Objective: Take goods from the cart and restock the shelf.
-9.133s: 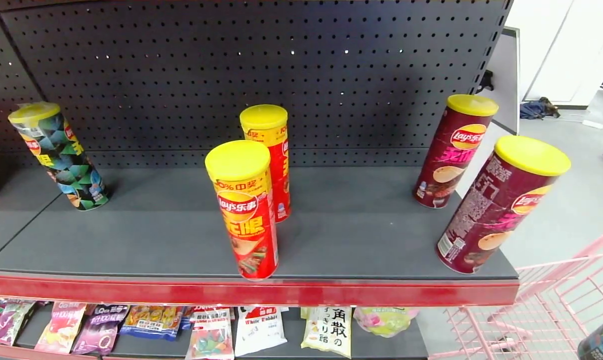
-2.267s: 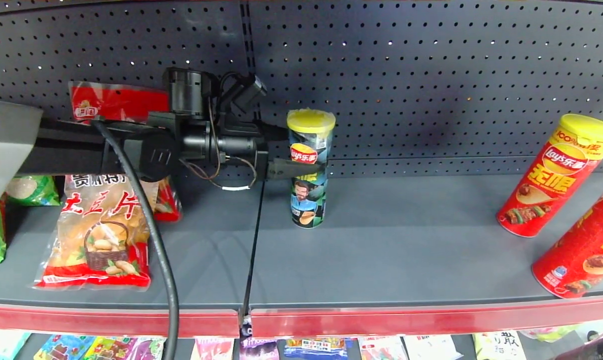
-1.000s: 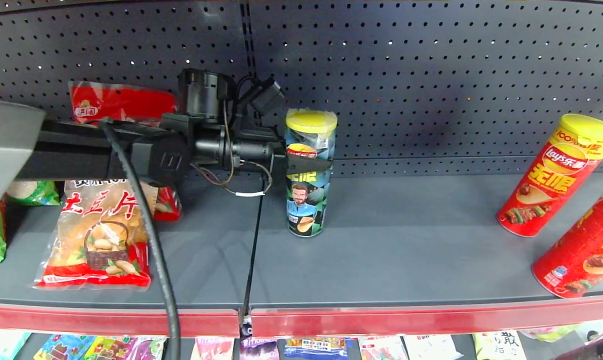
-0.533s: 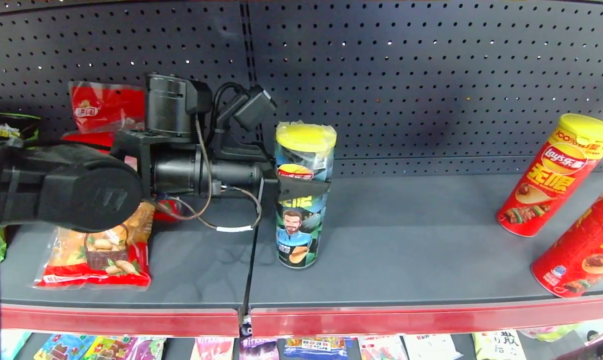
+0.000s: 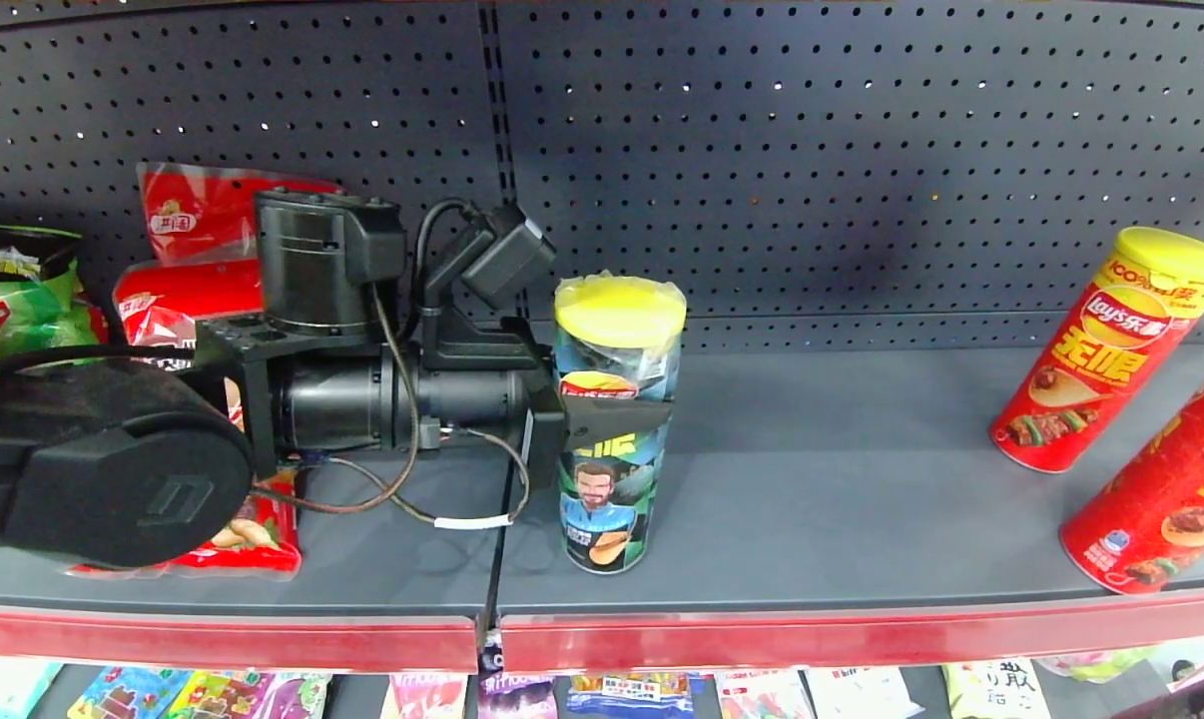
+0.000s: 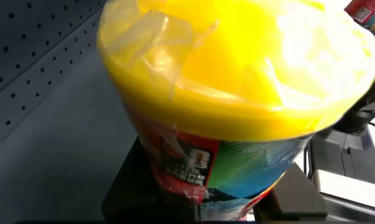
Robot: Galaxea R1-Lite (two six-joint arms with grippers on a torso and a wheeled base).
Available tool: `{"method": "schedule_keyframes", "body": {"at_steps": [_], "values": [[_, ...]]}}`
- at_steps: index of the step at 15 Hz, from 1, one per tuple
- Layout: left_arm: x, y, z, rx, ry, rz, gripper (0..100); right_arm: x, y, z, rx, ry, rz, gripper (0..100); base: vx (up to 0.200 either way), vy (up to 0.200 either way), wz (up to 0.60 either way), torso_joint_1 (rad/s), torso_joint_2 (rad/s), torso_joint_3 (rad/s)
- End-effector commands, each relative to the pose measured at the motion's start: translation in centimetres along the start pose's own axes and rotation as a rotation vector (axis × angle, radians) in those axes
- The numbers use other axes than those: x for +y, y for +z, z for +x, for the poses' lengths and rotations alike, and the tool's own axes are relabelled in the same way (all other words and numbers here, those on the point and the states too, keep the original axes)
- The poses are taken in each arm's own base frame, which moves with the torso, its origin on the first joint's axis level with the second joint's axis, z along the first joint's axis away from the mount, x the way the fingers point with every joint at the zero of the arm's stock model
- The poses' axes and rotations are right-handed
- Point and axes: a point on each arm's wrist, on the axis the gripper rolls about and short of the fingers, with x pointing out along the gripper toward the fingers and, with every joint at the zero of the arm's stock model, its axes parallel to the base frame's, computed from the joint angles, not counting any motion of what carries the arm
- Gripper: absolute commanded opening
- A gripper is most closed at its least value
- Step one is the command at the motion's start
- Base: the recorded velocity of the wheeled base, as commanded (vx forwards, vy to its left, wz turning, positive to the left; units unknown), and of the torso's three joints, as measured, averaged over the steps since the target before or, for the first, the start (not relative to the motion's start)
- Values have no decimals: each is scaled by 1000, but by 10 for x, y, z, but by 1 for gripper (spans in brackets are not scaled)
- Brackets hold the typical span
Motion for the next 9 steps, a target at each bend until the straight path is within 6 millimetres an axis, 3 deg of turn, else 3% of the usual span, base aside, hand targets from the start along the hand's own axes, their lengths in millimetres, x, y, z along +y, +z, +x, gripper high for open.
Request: {"method": "schedule_keyframes", "body": {"at_steps": [1,9], "values": [[-6,-4,1,-3,-16,-9,0,0,0,0,0,1,0,0,0,0,0,0,0,0],[-12,-16,4,12,35,-30,0,0,0,1,6,1,1,0,0,0,0,0,0,0]]}}
